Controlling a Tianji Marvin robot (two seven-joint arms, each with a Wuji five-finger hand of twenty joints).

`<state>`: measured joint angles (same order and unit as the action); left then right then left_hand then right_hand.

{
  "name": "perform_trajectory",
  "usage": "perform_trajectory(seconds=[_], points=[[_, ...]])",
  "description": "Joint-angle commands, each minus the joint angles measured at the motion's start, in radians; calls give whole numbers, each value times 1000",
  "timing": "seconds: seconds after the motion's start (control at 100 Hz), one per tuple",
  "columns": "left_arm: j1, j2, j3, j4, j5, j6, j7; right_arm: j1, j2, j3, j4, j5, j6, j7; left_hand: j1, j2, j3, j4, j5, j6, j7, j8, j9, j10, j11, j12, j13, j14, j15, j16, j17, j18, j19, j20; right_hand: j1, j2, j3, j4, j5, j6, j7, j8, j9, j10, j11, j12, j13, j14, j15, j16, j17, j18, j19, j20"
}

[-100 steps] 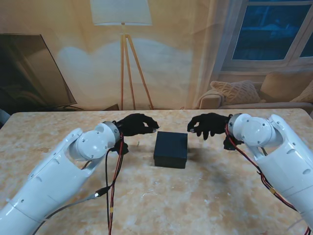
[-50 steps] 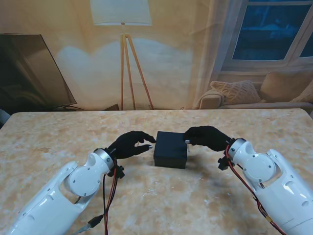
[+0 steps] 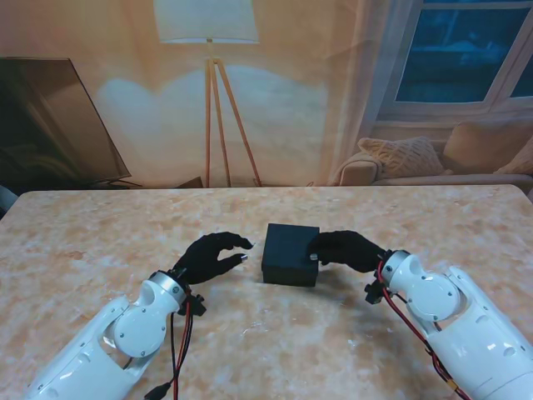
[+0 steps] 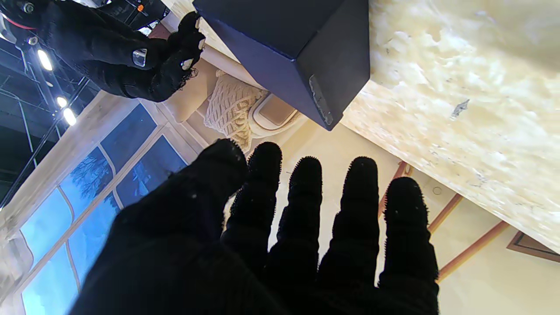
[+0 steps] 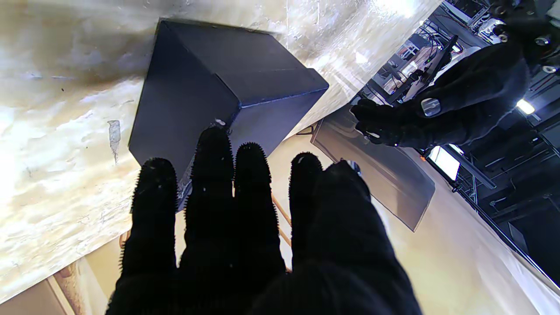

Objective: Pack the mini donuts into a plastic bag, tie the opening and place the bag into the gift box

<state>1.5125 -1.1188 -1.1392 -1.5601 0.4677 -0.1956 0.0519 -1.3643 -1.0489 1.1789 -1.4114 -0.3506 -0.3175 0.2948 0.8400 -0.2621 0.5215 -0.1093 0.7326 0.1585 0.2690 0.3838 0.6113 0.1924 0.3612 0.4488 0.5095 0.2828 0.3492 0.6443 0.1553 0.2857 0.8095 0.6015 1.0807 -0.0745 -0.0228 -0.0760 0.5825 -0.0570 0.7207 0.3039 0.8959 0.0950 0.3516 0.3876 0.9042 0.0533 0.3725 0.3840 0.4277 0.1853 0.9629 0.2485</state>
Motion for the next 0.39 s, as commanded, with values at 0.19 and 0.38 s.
perform_trajectory(seconds=[0.19,0.38], points=[[22,-3,-12,-8,11,5,-15,-8,-9,-1,-3,1,4,14,10,9,-16,-10,7,0,1,20,13,-17,3,-7,6,-15,-11,-11,-2,-16,1,-22,40,-7,-9,-18,12,-15,13,-1,22,-19,9,17,14,-1,14,18,-13,-2,9,-15],[30,-5,-16,-13,5,6,-10,-9,-9,0,-5,0,1,9,8,6,-13,-10,7,0,1,21,11,-19,2,-7,5,-17,-11,-11,-2,-16,2,-23,39,-7,-8,-17,11,-15,12,-2,23,-15,11,20,14,0,19,23,-15,0,9,-18]])
